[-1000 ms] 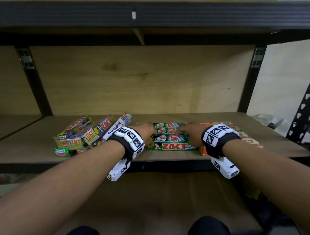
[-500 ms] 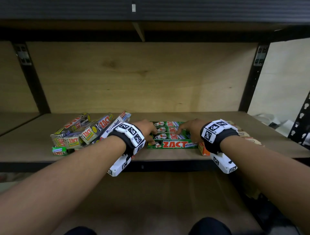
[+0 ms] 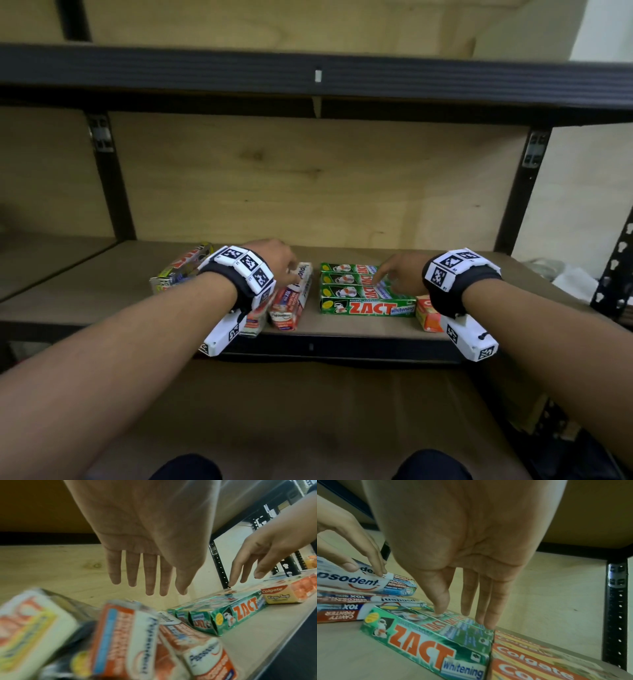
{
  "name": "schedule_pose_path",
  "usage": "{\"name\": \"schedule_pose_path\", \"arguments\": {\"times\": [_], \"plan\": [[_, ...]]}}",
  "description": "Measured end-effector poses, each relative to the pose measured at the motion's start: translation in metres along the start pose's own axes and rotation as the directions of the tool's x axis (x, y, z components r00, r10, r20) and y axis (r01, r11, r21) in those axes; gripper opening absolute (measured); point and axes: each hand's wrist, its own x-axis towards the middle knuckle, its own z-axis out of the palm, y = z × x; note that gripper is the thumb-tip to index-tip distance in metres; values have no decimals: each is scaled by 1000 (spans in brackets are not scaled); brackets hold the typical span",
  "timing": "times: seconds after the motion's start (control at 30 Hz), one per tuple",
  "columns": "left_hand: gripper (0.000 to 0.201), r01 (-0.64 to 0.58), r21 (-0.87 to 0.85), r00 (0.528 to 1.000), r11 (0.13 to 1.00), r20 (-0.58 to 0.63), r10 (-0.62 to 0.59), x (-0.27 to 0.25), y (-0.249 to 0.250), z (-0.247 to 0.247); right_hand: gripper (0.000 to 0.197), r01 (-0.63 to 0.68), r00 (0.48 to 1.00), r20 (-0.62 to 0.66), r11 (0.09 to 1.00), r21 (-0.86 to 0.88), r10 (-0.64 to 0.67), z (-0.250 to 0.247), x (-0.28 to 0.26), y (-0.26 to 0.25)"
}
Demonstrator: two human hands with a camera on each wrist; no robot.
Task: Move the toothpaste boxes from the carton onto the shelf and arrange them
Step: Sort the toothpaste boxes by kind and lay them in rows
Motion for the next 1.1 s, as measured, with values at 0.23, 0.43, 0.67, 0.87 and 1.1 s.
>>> {"name": "schedule_pose_path", "arguments": {"times": [0.23,0.43,0.67,0.87,1.1], "plan": [[34,105,-17,994,994,-41,-105,-48,-68,-7,34,82,994,-72,997,-2,-82,-22,-2,-57],[47,219,-34,971,975,-88,-221,-92,-135,20,32,185,970,-161,983,-8,-184,-37,15,-121],[77,402,-134,911,906,-34,-410,-131,-191,83,33,337,913,-256,941,38,-317,-46,41,-202],[74,517,-210,855,830,92,-510,-141,-212,123,40,366,904,-244,930,24,-350,-49,65,-266],[79,512,-296,859,806,157,-488,-145,-232,167,49,417,888,-227,909,27,-401,-38,100,-322]]}}
